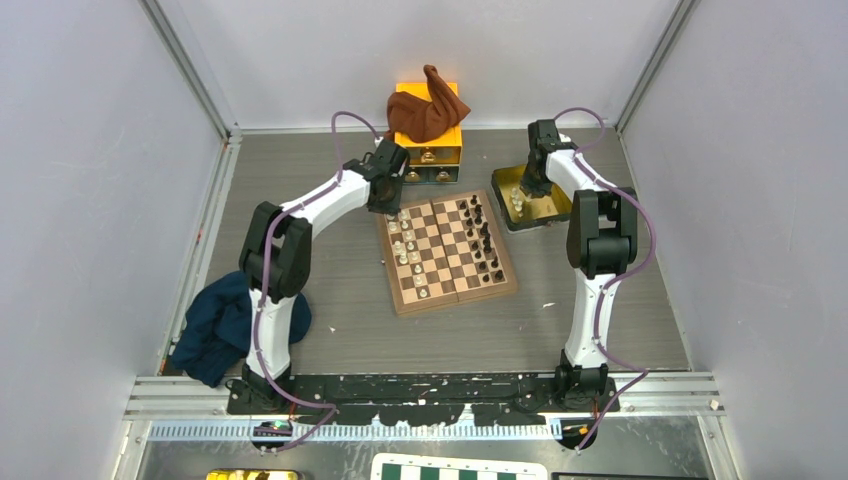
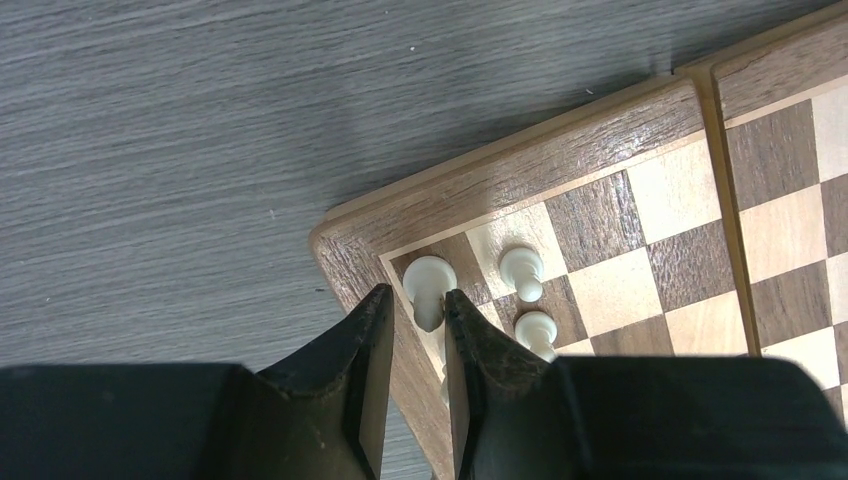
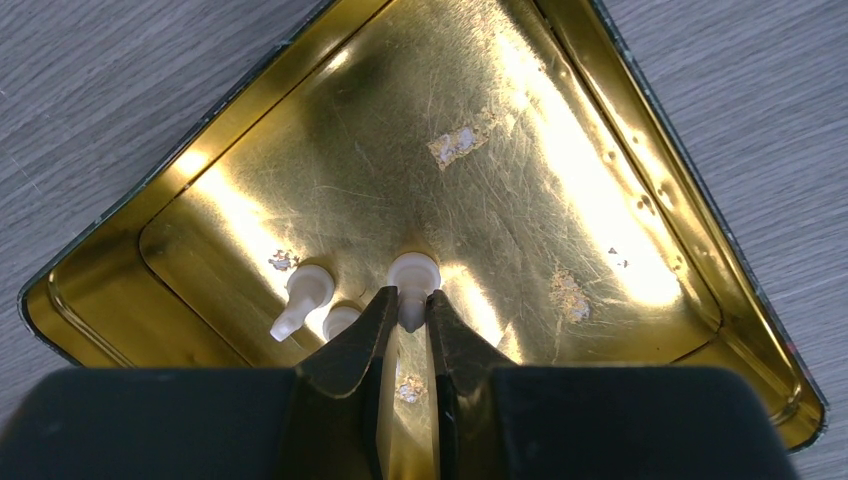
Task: Set up the chess pieces on the board
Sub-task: Pick up the chess piece from the chessboard, then place the chess piece on the chessboard.
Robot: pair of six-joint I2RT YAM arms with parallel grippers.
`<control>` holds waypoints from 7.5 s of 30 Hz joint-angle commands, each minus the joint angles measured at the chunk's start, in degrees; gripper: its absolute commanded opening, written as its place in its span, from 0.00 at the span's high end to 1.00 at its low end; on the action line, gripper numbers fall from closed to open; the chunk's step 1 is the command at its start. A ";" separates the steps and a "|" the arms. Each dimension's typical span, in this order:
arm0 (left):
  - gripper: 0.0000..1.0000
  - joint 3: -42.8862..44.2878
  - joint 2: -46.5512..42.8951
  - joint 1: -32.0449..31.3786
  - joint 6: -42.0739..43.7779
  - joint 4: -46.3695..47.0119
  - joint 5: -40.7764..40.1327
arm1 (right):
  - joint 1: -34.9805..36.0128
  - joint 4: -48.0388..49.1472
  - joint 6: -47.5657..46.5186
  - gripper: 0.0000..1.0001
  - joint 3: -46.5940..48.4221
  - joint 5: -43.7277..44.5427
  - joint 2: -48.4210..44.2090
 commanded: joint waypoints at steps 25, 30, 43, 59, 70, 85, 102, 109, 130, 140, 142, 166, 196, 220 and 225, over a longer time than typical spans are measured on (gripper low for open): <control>0.82 2.77 -0.36 0.49 -0.84 1.98 1.63 | -0.36 0.13 -0.51 0.65 2.59 0.88 -0.90; 0.85 2.49 -0.68 0.49 -0.79 2.09 1.62 | -0.43 0.05 -0.53 0.65 2.78 1.07 -1.10; 1.00 1.95 -2.40 0.49 -0.53 2.15 0.43 | -0.43 -0.24 -0.65 0.65 2.95 1.46 -2.09; 1.00 2.07 -5.99 0.49 0.42 1.99 -1.92 | -0.42 -1.62 -0.89 0.64 4.04 1.68 -4.25; 1.00 -0.38 -11.28 0.49 0.23 1.38 -2.42 | -0.31 -1.97 -0.78 0.64 2.60 2.28 -6.81; 1.00 -10.24 -22.18 -0.87 -3.99 -1.43 1.45 | -0.23 -0.43 -0.29 0.64 -3.03 2.30 -10.52; 1.00 -13.55 -22.35 -5.68 -5.30 -0.72 0.52 | -0.23 1.27 0.10 0.64 -6.32 2.29 -12.19; 1.00 -14.25 -21.08 -5.87 -5.19 0.81 0.31 | -0.20 1.28 0.02 0.64 -5.54 2.20 -11.74; 1.00 -11.52 -15.57 -6.45 -4.49 1.29 0.48 | -0.19 1.01 -0.33 0.64 -3.07 2.19 -9.84; 1.00 -10.68 -13.48 -6.51 -4.16 1.65 0.57 | -0.24 0.71 -0.75 0.64 -1.76 2.30 -8.86; 1.00 -10.45 -12.94 -6.51 -4.14 1.93 0.76 | -0.24 0.61 -0.69 0.65 -1.44 2.22 -8.60; 1.00 -9.04 -9.03 -6.48 -3.65 3.05 0.87 | -0.25 -0.22 -1.22 0.65 1.32 2.34 -5.96; 0.79 -9.30 -8.86 -6.45 -3.70 1.82 -0.83 | -0.23 -0.48 -1.22 0.64 1.82 2.03 -5.20; 0.74 -9.34 -13.74 -6.47 -3.70 1.17 -2.14 | -0.21 -1.41 -1.19 0.64 3.65 1.57 -5.04; 0.74 -9.38 -15.23 -6.46 -3.70 1.12 -2.15 | -0.25 -1.27 -0.96 0.64 4.34 1.35 -3.90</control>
